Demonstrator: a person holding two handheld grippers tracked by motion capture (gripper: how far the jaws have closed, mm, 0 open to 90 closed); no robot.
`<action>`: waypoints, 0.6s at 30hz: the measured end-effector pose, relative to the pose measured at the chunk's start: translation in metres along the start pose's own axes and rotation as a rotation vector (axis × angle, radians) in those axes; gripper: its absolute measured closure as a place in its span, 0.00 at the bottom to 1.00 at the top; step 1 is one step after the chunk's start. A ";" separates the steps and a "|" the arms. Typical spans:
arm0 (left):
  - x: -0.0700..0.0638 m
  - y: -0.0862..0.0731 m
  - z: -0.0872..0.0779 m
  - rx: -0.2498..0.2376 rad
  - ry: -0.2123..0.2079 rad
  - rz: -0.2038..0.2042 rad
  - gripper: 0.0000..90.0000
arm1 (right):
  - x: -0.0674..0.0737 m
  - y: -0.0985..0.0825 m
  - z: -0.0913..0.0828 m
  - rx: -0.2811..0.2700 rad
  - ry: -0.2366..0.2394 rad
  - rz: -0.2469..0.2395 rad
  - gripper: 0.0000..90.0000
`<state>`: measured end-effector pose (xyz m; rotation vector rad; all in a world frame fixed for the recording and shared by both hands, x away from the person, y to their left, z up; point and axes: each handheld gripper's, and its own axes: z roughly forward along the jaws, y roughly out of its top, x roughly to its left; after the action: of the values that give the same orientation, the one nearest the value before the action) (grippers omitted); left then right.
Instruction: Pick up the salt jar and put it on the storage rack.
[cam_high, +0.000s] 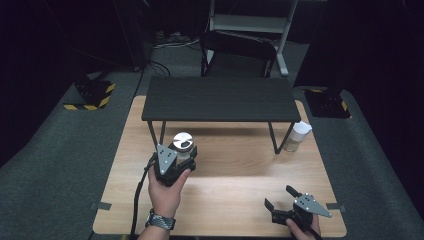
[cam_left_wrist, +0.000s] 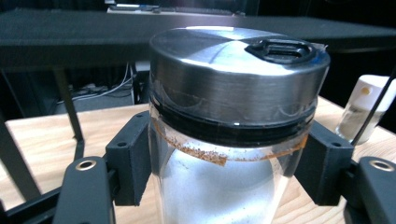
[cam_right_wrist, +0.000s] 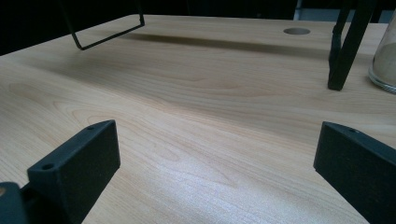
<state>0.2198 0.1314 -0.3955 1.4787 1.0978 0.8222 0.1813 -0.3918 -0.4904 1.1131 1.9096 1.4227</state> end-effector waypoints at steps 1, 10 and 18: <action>-0.001 0.002 0.000 0.000 -0.001 -0.001 0.34 | 0.000 0.000 0.000 0.001 0.000 -0.002 0.00; -0.008 0.026 0.001 -0.032 -0.013 0.018 0.34 | 0.000 0.000 0.000 0.001 0.000 -0.003 0.00; -0.013 0.043 0.005 -0.074 -0.005 0.028 0.34 | 0.000 0.000 -0.001 -0.001 0.001 -0.003 0.00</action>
<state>0.2288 0.1169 -0.3532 1.4362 1.0344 0.8686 0.1808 -0.3924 -0.4906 1.1086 1.9101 1.4230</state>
